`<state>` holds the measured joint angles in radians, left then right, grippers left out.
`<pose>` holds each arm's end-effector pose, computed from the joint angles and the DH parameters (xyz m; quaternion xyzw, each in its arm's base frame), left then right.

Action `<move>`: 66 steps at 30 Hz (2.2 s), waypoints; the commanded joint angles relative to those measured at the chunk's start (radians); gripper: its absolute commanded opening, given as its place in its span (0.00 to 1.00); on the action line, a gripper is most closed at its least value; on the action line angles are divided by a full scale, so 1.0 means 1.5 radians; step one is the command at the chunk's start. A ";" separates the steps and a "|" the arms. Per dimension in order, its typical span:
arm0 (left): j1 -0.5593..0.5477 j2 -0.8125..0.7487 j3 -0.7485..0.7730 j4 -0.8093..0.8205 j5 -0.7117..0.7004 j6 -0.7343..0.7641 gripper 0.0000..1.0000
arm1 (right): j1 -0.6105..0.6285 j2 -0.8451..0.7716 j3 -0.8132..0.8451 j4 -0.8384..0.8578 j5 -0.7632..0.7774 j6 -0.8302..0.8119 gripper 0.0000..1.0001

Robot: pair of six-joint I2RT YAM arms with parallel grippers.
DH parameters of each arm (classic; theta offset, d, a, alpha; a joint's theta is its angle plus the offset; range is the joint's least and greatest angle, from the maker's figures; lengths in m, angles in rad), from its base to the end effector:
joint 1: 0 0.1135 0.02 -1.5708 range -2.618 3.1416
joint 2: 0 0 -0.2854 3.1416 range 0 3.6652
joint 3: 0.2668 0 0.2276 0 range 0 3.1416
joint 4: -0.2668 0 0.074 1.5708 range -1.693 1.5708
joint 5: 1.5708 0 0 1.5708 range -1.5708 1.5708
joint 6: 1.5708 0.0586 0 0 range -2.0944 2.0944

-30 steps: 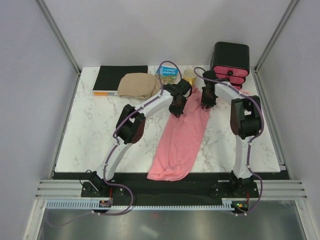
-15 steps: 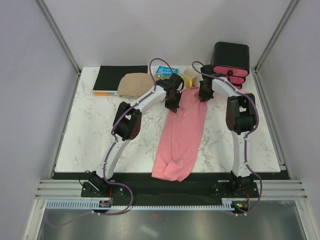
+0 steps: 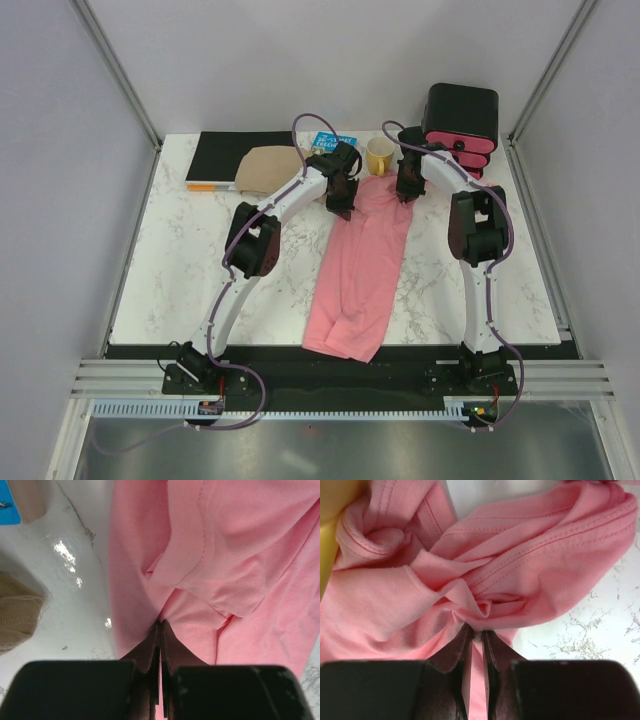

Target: Fold and stack the t-shirts

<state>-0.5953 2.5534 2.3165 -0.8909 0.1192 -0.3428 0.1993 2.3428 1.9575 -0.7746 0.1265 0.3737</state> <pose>0.4445 -0.3095 0.1592 0.1356 0.9644 -0.1510 0.1693 0.4895 0.0913 0.1700 0.0979 0.9722 -0.0018 0.2128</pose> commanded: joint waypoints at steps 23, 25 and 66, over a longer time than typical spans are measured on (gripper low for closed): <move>0.024 -0.188 -0.157 0.037 0.012 -0.002 0.22 | -0.023 -0.238 -0.132 0.127 -0.030 0.009 0.41; 0.026 -0.216 -0.185 0.039 0.010 -0.006 0.23 | -0.021 -0.273 -0.134 0.122 -0.037 0.014 0.42; 0.050 -0.729 -1.034 0.218 0.261 -0.195 0.52 | 0.239 -0.772 -0.883 0.123 -0.301 0.296 0.61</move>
<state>-0.5186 1.5043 0.8116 -0.6189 0.4629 -0.5861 0.5297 1.1919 0.6659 -0.6750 -0.3023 0.7559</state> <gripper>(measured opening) 0.513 0.598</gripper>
